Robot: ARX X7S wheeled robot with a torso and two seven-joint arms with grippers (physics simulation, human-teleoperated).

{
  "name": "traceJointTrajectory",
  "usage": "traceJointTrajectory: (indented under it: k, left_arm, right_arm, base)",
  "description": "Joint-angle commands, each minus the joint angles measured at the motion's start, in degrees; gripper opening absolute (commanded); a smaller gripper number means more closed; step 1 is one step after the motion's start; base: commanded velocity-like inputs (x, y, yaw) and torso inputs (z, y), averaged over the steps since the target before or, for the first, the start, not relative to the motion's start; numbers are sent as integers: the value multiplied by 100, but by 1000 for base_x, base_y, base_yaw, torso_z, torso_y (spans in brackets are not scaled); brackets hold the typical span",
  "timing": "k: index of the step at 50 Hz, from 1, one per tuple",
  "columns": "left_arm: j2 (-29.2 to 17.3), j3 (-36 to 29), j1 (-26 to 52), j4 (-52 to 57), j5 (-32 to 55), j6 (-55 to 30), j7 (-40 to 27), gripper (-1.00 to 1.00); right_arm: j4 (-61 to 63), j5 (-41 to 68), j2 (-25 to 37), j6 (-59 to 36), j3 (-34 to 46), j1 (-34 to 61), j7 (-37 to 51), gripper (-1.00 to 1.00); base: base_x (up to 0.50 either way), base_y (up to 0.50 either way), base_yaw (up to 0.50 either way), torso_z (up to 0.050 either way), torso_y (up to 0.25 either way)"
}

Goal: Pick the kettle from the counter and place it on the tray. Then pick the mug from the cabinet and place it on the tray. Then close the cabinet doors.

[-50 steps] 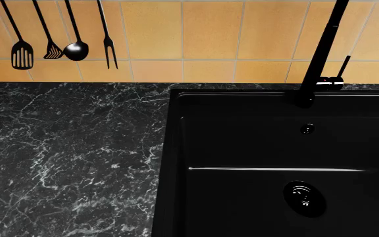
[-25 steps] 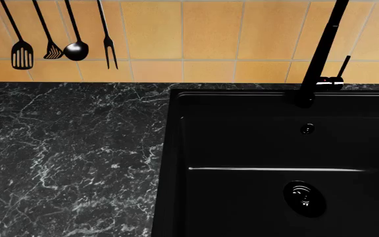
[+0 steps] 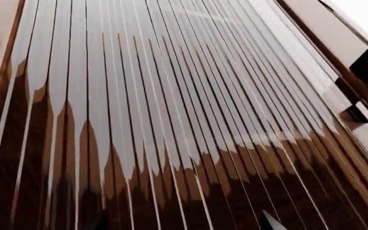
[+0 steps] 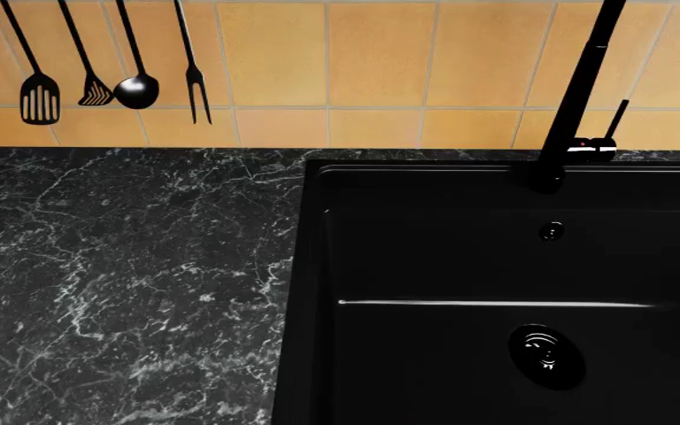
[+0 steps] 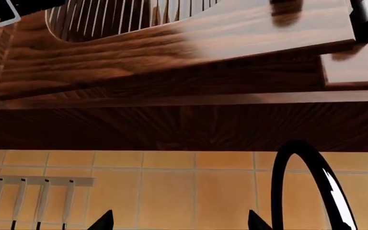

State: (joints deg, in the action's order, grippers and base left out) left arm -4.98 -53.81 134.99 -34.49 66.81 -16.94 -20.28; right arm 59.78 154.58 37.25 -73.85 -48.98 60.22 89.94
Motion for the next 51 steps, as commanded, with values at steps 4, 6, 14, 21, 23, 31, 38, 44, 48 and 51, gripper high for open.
traceJointTrajectory:
  k: [4,6,14,21,23,31,38,44,48,51]
  left_arm:
    - [189,-1745,-605,271,860,-3869,582,100]
    - [160,-1933,-648,375,682,-3849,673,100]
    - [91,-2477,-769,653,195,-3813,909,100]
    - [78,-2762,-809,766,-79,-3784,1046,100]
    - [75,-2816,-818,765,-139,-3776,1060,100]
    - [70,-2833,-849,739,-200,-3766,1054,100]
    - [69,-2082,-799,351,-55,-3118,733,100]
    - [147,-1062,-487,-260,167,-2146,527,100]
    - [192,-689,-170,-703,266,-1904,621,100]
    - [190,-405,-15,-859,192,-1941,718,100]
  right_arm:
    - [21,-4,-30,11,-21,-6,2,100]
    - [21,-17,-23,22,-3,1,2,100]
    - [21,-50,-41,2,15,-8,2,100]
    - [21,-34,-74,-42,-37,-54,2,100]
    - [21,-26,-92,-65,-60,-73,2,100]
    - [21,-13,-119,-95,-93,-102,2,100]
    - [21,1,-156,-124,-125,-127,2,100]
    - [21,9,-190,-146,-146,-144,2,100]
    - [21,26,-195,-149,-169,-150,2,100]
    - [21,17,-196,-145,-149,-135,2,100]
  base:
    - [0,0,-4,0,0]
    - [0,0,-3,0,0]
    - [0,0,-2,0,0]
    - [0,0,0,0,0]
    - [0,0,-1,0,0]
    - [0,0,0,0,0]
    - [0,0,0,0,0]
    - [0,0,0,0,0]
    - [0,0,0,0,0]
    - [0,0,-2,0,0]
